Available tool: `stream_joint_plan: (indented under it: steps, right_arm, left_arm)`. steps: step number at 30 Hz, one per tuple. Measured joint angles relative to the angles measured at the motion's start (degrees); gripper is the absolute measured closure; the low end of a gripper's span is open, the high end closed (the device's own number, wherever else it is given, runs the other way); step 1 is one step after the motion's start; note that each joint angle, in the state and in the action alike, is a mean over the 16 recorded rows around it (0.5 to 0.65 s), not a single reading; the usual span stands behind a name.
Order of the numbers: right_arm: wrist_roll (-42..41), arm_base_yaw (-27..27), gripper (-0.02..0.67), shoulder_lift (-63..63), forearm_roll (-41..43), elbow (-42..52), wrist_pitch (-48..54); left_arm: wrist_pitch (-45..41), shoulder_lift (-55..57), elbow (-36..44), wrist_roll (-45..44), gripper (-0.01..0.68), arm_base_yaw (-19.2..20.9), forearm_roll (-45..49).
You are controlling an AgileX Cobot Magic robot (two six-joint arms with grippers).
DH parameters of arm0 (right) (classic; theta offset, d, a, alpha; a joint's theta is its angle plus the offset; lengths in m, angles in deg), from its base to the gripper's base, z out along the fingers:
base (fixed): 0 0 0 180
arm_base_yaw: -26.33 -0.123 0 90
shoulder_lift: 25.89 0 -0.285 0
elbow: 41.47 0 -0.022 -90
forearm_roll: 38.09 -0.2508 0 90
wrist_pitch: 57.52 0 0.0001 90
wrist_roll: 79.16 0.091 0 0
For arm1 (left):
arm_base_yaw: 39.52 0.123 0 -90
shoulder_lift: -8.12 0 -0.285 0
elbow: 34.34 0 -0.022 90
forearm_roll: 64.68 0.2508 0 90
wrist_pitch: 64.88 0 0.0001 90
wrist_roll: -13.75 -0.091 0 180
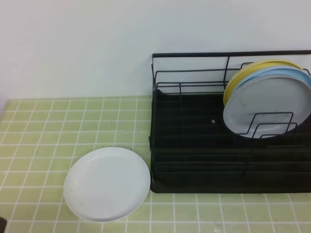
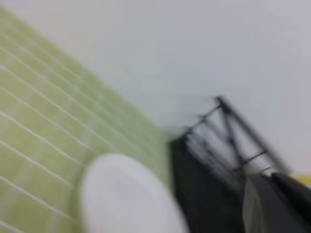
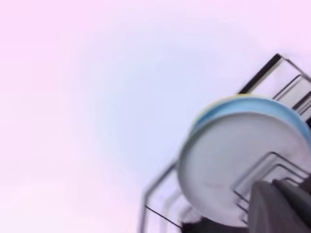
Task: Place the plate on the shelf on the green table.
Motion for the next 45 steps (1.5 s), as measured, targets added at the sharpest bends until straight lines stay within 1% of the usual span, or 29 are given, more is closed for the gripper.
stream_joint_plan:
  steps: [4,8,11,17,21,26,31,35,40,45]
  right_arm:
    - [-0.47,0.0,0.649,0.0,-8.36,0.0,-2.59]
    - [-0.97,0.0,0.649,0.0,-12.77,0.0,-3.24]
    - [-1.33,0.0,0.649,0.0,-13.49,0.0,-2.55]
    - [-1.91,0.0,0.649,-0.18,-13.54,-0.01,1.59]
    - [-5.45,0.0,0.649,-0.18,-13.5,-0.88,6.2]
    - [-14.39,0.0,0.649,-0.08,-13.49,-3.83,11.88]
    - [-26.36,0.0,0.649,0.15,-13.44,-7.99,17.17]
    - [-35.08,0.0,0.649,1.13,-13.19,-11.58,20.98]
    - [-40.96,0.0,0.649,4.3,-11.74,-14.68,24.15]
    - [-43.1,0.0,0.649,9.94,-8.76,-17.2,26.6]
  left_arm:
    - [0.52,0.0,0.0,0.05,0.676,0.0,-10.53]
    - [0.15,0.0,0.0,0.09,0.676,0.0,-18.24]
    - [-0.3,0.0,0.0,0.08,0.676,0.0,-20.84]
    - [-1.17,0.0,0.0,0.0,0.676,0.0,-22.66]
    - [-1.81,0.0,0.0,-1.6,0.676,0.0,-24.61]
    - [-3.42,0.0,-0.02,-9.21,0.676,0.0,-30.06]
    - [-5.43,0.0,-0.9,-20.98,0.676,0.0,-36.6]
    - [-6.86,0.14,-2.68,-30.24,0.676,0.0,-39.42]
    - [-8.09,2.21,-6.4,-37.51,0.676,0.0,-37.88]
    - [-9.52,7.95,-11.76,-38.91,0.676,0.0,-30.6]
